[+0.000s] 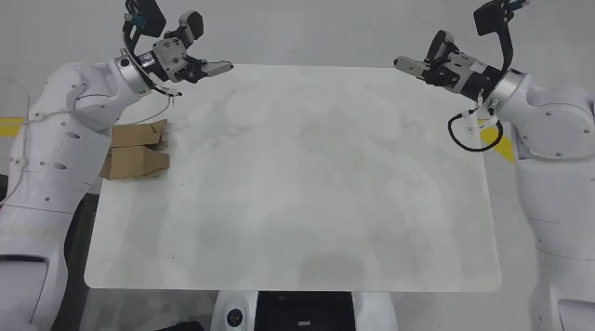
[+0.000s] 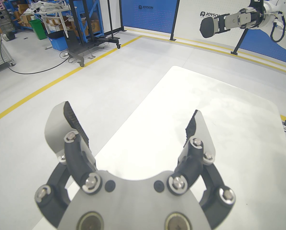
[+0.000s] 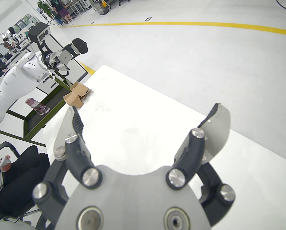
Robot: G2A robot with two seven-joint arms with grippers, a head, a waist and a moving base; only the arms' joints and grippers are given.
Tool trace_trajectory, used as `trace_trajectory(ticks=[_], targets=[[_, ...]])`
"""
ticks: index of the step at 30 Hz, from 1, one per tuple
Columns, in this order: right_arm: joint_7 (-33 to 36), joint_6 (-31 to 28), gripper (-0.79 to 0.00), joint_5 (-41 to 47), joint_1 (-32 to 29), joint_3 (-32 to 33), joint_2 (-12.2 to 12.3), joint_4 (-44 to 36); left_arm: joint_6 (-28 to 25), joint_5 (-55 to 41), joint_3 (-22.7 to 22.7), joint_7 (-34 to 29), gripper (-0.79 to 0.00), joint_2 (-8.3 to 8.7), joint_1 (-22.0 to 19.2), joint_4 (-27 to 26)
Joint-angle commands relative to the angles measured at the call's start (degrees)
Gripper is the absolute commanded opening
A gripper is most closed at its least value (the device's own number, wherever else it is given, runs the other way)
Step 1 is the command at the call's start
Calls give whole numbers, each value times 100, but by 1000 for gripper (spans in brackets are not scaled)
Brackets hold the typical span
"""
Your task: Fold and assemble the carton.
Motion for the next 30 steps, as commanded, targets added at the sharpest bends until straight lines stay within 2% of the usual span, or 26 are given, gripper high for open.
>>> trace_trajectory(ticks=[1,10,13,16,20,26,30], targets=[[0,0,-1,0,0,0,0,0,0,0,0,0,-1,0,0,0],[0,0,-1,0,0,0,0,0,0,0,0,0,0,0,0,0],[0,0,0,0,0,0,0,0,98,-463,-76,-28,0,-2,120,22],[0,0,0,0,0,0,0,0,95,-1188,-216,-552,0,34,125,182],[0,0,0,0,0,0,0,0,183,-2384,-408,-1575,0,109,92,489],[0,0,0,0,0,0,0,0,551,-3949,-793,-3146,0,273,102,951],[0,0,0,0,0,0,0,0,881,-4632,-1070,-3973,0,385,139,1325]])
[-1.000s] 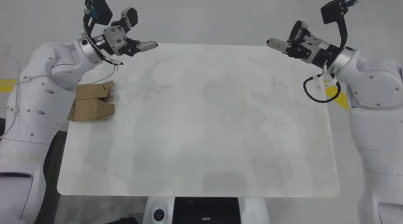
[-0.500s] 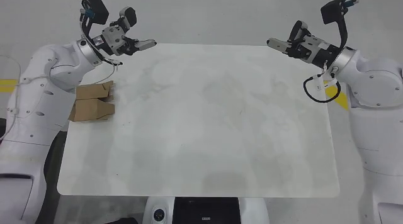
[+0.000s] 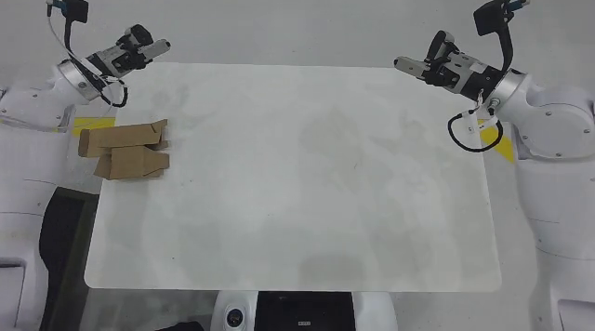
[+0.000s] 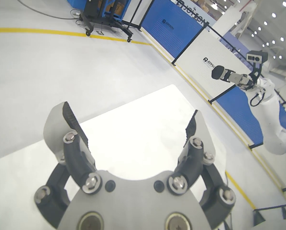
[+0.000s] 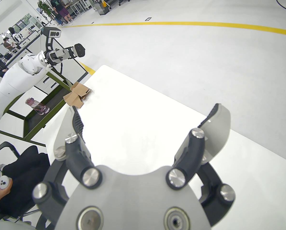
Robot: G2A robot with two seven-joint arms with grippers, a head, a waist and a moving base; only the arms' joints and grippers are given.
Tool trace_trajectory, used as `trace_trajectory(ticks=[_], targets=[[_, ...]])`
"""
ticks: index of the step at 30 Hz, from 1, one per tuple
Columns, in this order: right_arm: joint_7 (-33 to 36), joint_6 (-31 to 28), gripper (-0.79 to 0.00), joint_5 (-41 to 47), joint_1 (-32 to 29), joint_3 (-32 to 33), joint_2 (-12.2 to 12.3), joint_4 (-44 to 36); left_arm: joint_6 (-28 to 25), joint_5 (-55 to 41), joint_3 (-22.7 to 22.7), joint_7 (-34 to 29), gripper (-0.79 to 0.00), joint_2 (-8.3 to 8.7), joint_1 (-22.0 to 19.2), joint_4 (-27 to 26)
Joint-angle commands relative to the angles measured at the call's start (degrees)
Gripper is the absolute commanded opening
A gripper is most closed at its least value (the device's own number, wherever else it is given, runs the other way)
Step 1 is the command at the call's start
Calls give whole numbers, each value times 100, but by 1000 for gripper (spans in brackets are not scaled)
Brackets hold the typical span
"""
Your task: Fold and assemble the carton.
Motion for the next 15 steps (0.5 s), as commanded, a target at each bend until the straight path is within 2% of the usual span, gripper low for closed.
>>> trace_trajectory(ticks=[1,6,8,15], targets=[[0,0,0,0,0,0,0,0,155,-270,-166,-362,0,62,17,230],[0,0,0,0,0,0,0,0,296,-1290,-546,-1083,0,165,136,774],[0,0,0,0,0,0,0,0,246,-1384,-688,-1313,0,223,122,1023],[0,0,0,0,0,0,0,0,328,-1046,-1069,-924,0,385,67,1877]])
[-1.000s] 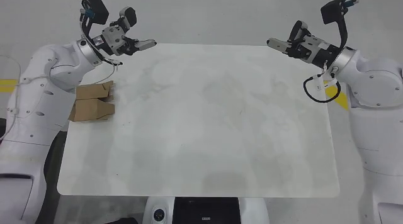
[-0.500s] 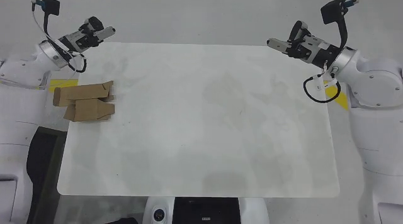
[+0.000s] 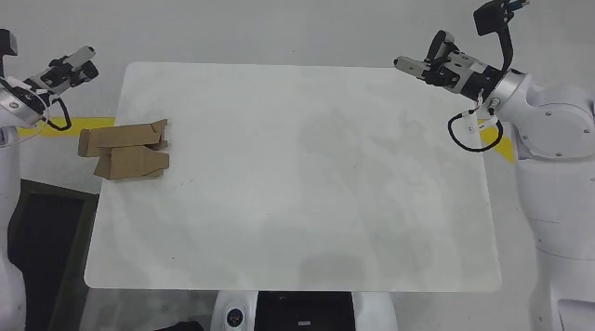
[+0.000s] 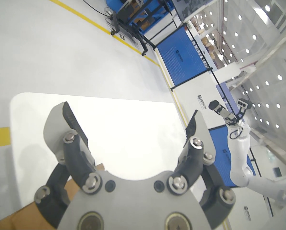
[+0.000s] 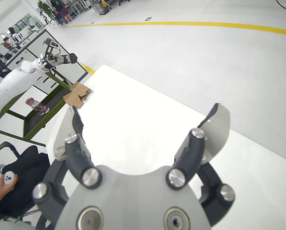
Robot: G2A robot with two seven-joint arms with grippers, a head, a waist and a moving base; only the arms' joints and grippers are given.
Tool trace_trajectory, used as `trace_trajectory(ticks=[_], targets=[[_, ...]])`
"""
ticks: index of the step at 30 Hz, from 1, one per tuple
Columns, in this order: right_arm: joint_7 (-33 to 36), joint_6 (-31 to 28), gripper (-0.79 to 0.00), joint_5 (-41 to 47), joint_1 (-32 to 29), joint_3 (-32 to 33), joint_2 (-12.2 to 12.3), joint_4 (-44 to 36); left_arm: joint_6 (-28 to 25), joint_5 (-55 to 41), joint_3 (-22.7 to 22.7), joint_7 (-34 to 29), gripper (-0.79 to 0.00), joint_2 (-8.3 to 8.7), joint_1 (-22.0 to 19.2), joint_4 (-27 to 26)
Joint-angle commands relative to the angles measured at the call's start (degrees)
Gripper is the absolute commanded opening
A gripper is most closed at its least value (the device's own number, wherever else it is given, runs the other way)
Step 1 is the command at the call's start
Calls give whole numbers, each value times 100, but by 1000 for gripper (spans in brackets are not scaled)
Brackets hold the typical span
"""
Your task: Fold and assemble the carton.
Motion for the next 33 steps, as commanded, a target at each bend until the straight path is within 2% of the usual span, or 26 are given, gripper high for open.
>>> trace_trajectory(ticks=[1,9,14,29,33], targets=[[0,0,0,0,0,0,0,0,101,149,-96,112,0,55,-13,253],[0,0,0,0,0,0,0,0,434,685,-448,487,0,303,25,1032],[0,0,0,0,0,0,0,0,697,1163,-448,669,0,400,112,1290],[0,0,0,0,0,0,0,0,1586,1625,65,-54,0,271,227,1424],[0,0,0,0,0,0,0,0,1652,1758,143,-151,0,265,206,1494]])
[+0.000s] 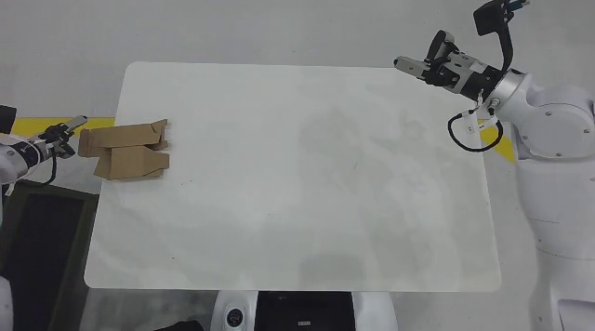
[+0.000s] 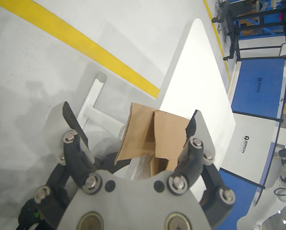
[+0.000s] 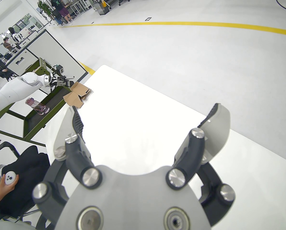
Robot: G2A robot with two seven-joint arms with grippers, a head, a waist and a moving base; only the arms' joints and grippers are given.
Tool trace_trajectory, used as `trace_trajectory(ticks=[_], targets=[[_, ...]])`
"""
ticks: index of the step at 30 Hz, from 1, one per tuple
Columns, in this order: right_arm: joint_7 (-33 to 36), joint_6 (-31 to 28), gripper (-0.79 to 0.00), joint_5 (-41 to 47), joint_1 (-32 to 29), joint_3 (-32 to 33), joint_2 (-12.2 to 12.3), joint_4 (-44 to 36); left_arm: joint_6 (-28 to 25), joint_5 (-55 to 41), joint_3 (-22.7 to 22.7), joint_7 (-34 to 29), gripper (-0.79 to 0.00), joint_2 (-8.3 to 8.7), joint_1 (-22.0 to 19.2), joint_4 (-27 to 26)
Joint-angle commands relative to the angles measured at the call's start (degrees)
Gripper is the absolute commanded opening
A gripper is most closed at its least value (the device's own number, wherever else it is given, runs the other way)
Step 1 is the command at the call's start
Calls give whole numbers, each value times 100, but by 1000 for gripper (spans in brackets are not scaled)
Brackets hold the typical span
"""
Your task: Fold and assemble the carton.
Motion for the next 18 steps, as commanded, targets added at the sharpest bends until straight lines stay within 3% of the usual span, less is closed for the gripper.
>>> trace_trajectory(ticks=[1,5,6,7,9,10,18], targets=[[0,0,0,0,0,0,0,0,28,-1,21,-67,0,-7,-6,57],[0,0,0,0,0,0,0,0,69,-46,45,-130,0,-26,-20,163],[0,0,0,0,0,0,0,0,74,-47,55,-136,-252,-32,-26,181],[0,0,0,0,0,0,0,0,80,-69,66,-162,-422,-43,-31,198],[0,0,0,0,0,0,0,0,81,-107,90,-189,-696,-66,-50,223],[0,0,0,0,0,0,0,0,79,-131,102,-206,-770,-80,-59,233],[0,0,0,0,0,0,0,0,34,-373,164,-265,-785,-183,-166,247]])
